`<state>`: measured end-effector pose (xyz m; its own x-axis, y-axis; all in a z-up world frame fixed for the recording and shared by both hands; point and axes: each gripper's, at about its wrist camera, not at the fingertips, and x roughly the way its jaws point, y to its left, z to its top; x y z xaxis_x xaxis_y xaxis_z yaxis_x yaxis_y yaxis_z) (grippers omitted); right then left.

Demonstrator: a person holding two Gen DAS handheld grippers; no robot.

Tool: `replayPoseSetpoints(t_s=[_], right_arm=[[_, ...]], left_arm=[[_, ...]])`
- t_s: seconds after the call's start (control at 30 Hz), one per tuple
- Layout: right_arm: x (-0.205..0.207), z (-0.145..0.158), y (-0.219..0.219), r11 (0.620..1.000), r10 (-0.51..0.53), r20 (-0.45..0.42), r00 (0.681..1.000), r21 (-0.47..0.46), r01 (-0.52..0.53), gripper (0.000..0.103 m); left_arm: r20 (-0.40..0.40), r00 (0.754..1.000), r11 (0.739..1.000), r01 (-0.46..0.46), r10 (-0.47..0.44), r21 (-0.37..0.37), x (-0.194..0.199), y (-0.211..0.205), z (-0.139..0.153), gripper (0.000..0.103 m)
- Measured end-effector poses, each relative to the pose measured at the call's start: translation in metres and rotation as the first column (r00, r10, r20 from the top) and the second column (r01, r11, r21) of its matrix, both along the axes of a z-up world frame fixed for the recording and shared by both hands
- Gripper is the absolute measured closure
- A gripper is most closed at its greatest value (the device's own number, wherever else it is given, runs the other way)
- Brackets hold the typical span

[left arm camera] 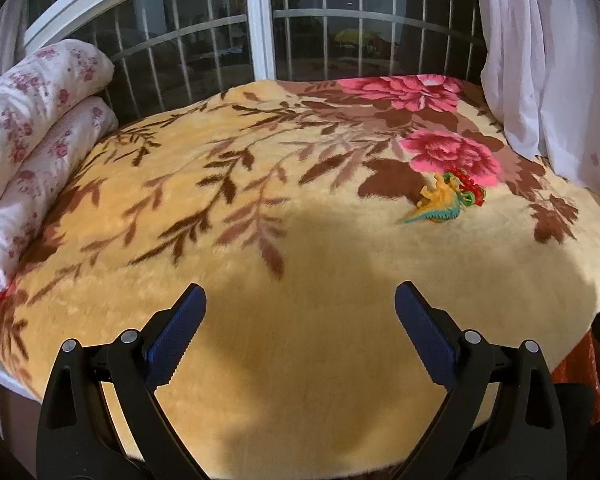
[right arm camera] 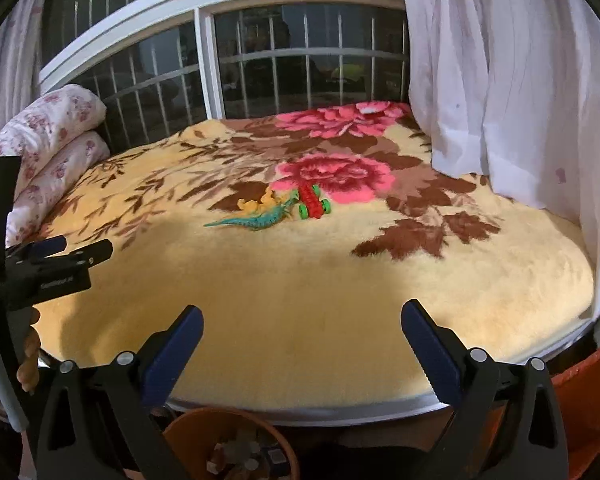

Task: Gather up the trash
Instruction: 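Move both grippers back toward the toy car and dinosaur, then grasp the red-green toy car with the right gripper while the left grasps the yellow dinosaur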

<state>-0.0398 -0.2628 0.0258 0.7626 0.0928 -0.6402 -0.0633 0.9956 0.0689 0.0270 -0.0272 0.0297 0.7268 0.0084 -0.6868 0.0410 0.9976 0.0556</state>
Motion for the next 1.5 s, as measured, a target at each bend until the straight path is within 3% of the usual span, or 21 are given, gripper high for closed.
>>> replayPoseSetpoints(t_s=[0.3,0.47,0.57,0.63,0.7,1.03,1.13,1.23,1.4,1.5], right_arm=[[0.093,-0.004,-0.014,0.998,0.037,-0.088,0.995,0.049,-0.032,0.006],[0.159,-0.016,-0.014,0.998,0.055,-0.137,0.989,0.002,-0.056,0.007],[0.193,-0.03,-0.01,0.991,0.073,-0.192,0.979,-0.096,-0.093,0.019],[0.21,-0.041,-0.008,0.98,0.089,-0.235,0.968,-0.151,-0.126,0.033],[0.224,-0.05,-0.008,0.975,0.113,-0.271,0.956,-0.154,-0.159,0.037],[0.247,-0.05,0.002,0.969,0.189,-0.268,0.945,-0.106,-0.224,0.037],[0.248,-0.057,0.003,0.967,0.187,-0.309,0.933,-0.112,-0.231,0.053],[0.246,-0.066,0.01,0.953,0.197,-0.316,0.928,-0.158,-0.256,0.055],[0.26,-0.07,0.016,0.955,0.193,-0.33,0.924,-0.151,-0.254,0.065],[0.255,-0.07,0.015,0.961,0.173,-0.329,0.928,-0.149,-0.232,0.065]], left_arm=[[-0.063,0.998,1.0,0.025,-0.025,-0.004,0.05,-0.012,-0.02,0.01],[-0.094,0.995,1.0,0.024,-0.025,-0.016,0.072,-0.012,-0.033,0.01],[-0.118,0.993,0.999,0.025,-0.029,-0.032,0.081,-0.01,-0.041,0.01],[-0.127,0.991,0.998,0.028,-0.035,-0.054,0.084,-0.007,-0.044,0.01],[-0.131,0.991,0.997,0.032,-0.04,-0.067,0.086,-0.005,-0.048,0.01],[-0.124,0.991,0.998,0.036,-0.043,-0.059,0.084,-0.009,-0.053,0.01],[-0.124,0.991,0.997,0.036,-0.044,-0.064,0.084,-0.009,-0.053,0.01],[-0.122,0.992,0.997,0.038,-0.046,-0.066,0.084,-0.009,-0.054,0.01],[-0.115,0.992,0.998,0.04,-0.046,-0.054,0.083,-0.011,-0.055,0.01],[-0.116,0.992,0.997,0.04,-0.046,-0.059,0.083,-0.01,-0.055,0.01]])
